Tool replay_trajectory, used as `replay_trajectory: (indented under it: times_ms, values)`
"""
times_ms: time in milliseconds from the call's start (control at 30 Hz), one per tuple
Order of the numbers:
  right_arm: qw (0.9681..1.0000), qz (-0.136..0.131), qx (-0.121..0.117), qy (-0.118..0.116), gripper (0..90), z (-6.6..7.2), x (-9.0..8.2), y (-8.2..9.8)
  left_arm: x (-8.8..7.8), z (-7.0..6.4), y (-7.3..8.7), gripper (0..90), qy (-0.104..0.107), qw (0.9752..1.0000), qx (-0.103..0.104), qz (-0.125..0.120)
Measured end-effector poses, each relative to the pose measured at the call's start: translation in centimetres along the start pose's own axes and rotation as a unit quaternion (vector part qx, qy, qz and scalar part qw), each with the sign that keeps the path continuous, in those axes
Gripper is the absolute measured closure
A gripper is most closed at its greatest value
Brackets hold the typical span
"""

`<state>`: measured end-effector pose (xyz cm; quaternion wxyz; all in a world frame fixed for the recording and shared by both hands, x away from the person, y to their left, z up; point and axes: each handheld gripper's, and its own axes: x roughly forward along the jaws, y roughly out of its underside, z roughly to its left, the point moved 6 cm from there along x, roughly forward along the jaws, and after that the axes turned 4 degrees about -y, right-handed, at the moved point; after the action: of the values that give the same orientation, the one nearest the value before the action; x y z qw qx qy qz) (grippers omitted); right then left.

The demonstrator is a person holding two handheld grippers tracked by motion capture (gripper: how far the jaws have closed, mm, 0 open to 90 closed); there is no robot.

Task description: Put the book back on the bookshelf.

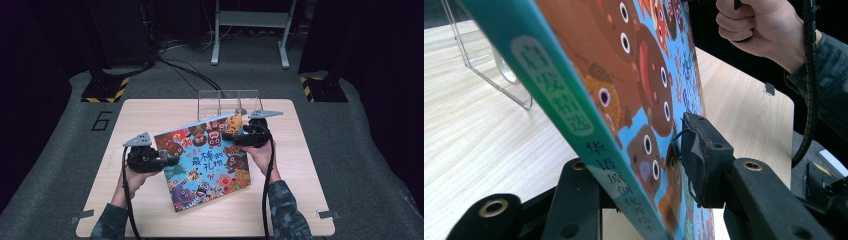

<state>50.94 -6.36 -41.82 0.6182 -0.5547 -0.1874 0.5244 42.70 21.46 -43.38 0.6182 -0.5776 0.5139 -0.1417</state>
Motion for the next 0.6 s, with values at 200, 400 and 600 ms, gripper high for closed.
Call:
replay_trajectory:
  times_ms: [200, 400, 600]
  values:
    - [1.0000, 0.000, -0.009, -0.001, 37.6, 0.2, -0.6, 0.1, -0.3, 0.1, 0.2, 63.4, -0.002, 1.0000, 0.004, 0.007]
    - [0.9998, 0.001, -0.005, 0.020, 32.6, -0.5, -1.0, 0.8, -0.6, 0.0, 0.1, 66.1, 0.002, 0.9999, 0.015, 0.003]
    - [0.9988, 0.016, 0.010, 0.046, 26.1, -1.4, -0.8, 1.6, -1.1, -0.5, -0.1, 67.5, 0.005, 0.9995, 0.032, -0.002]
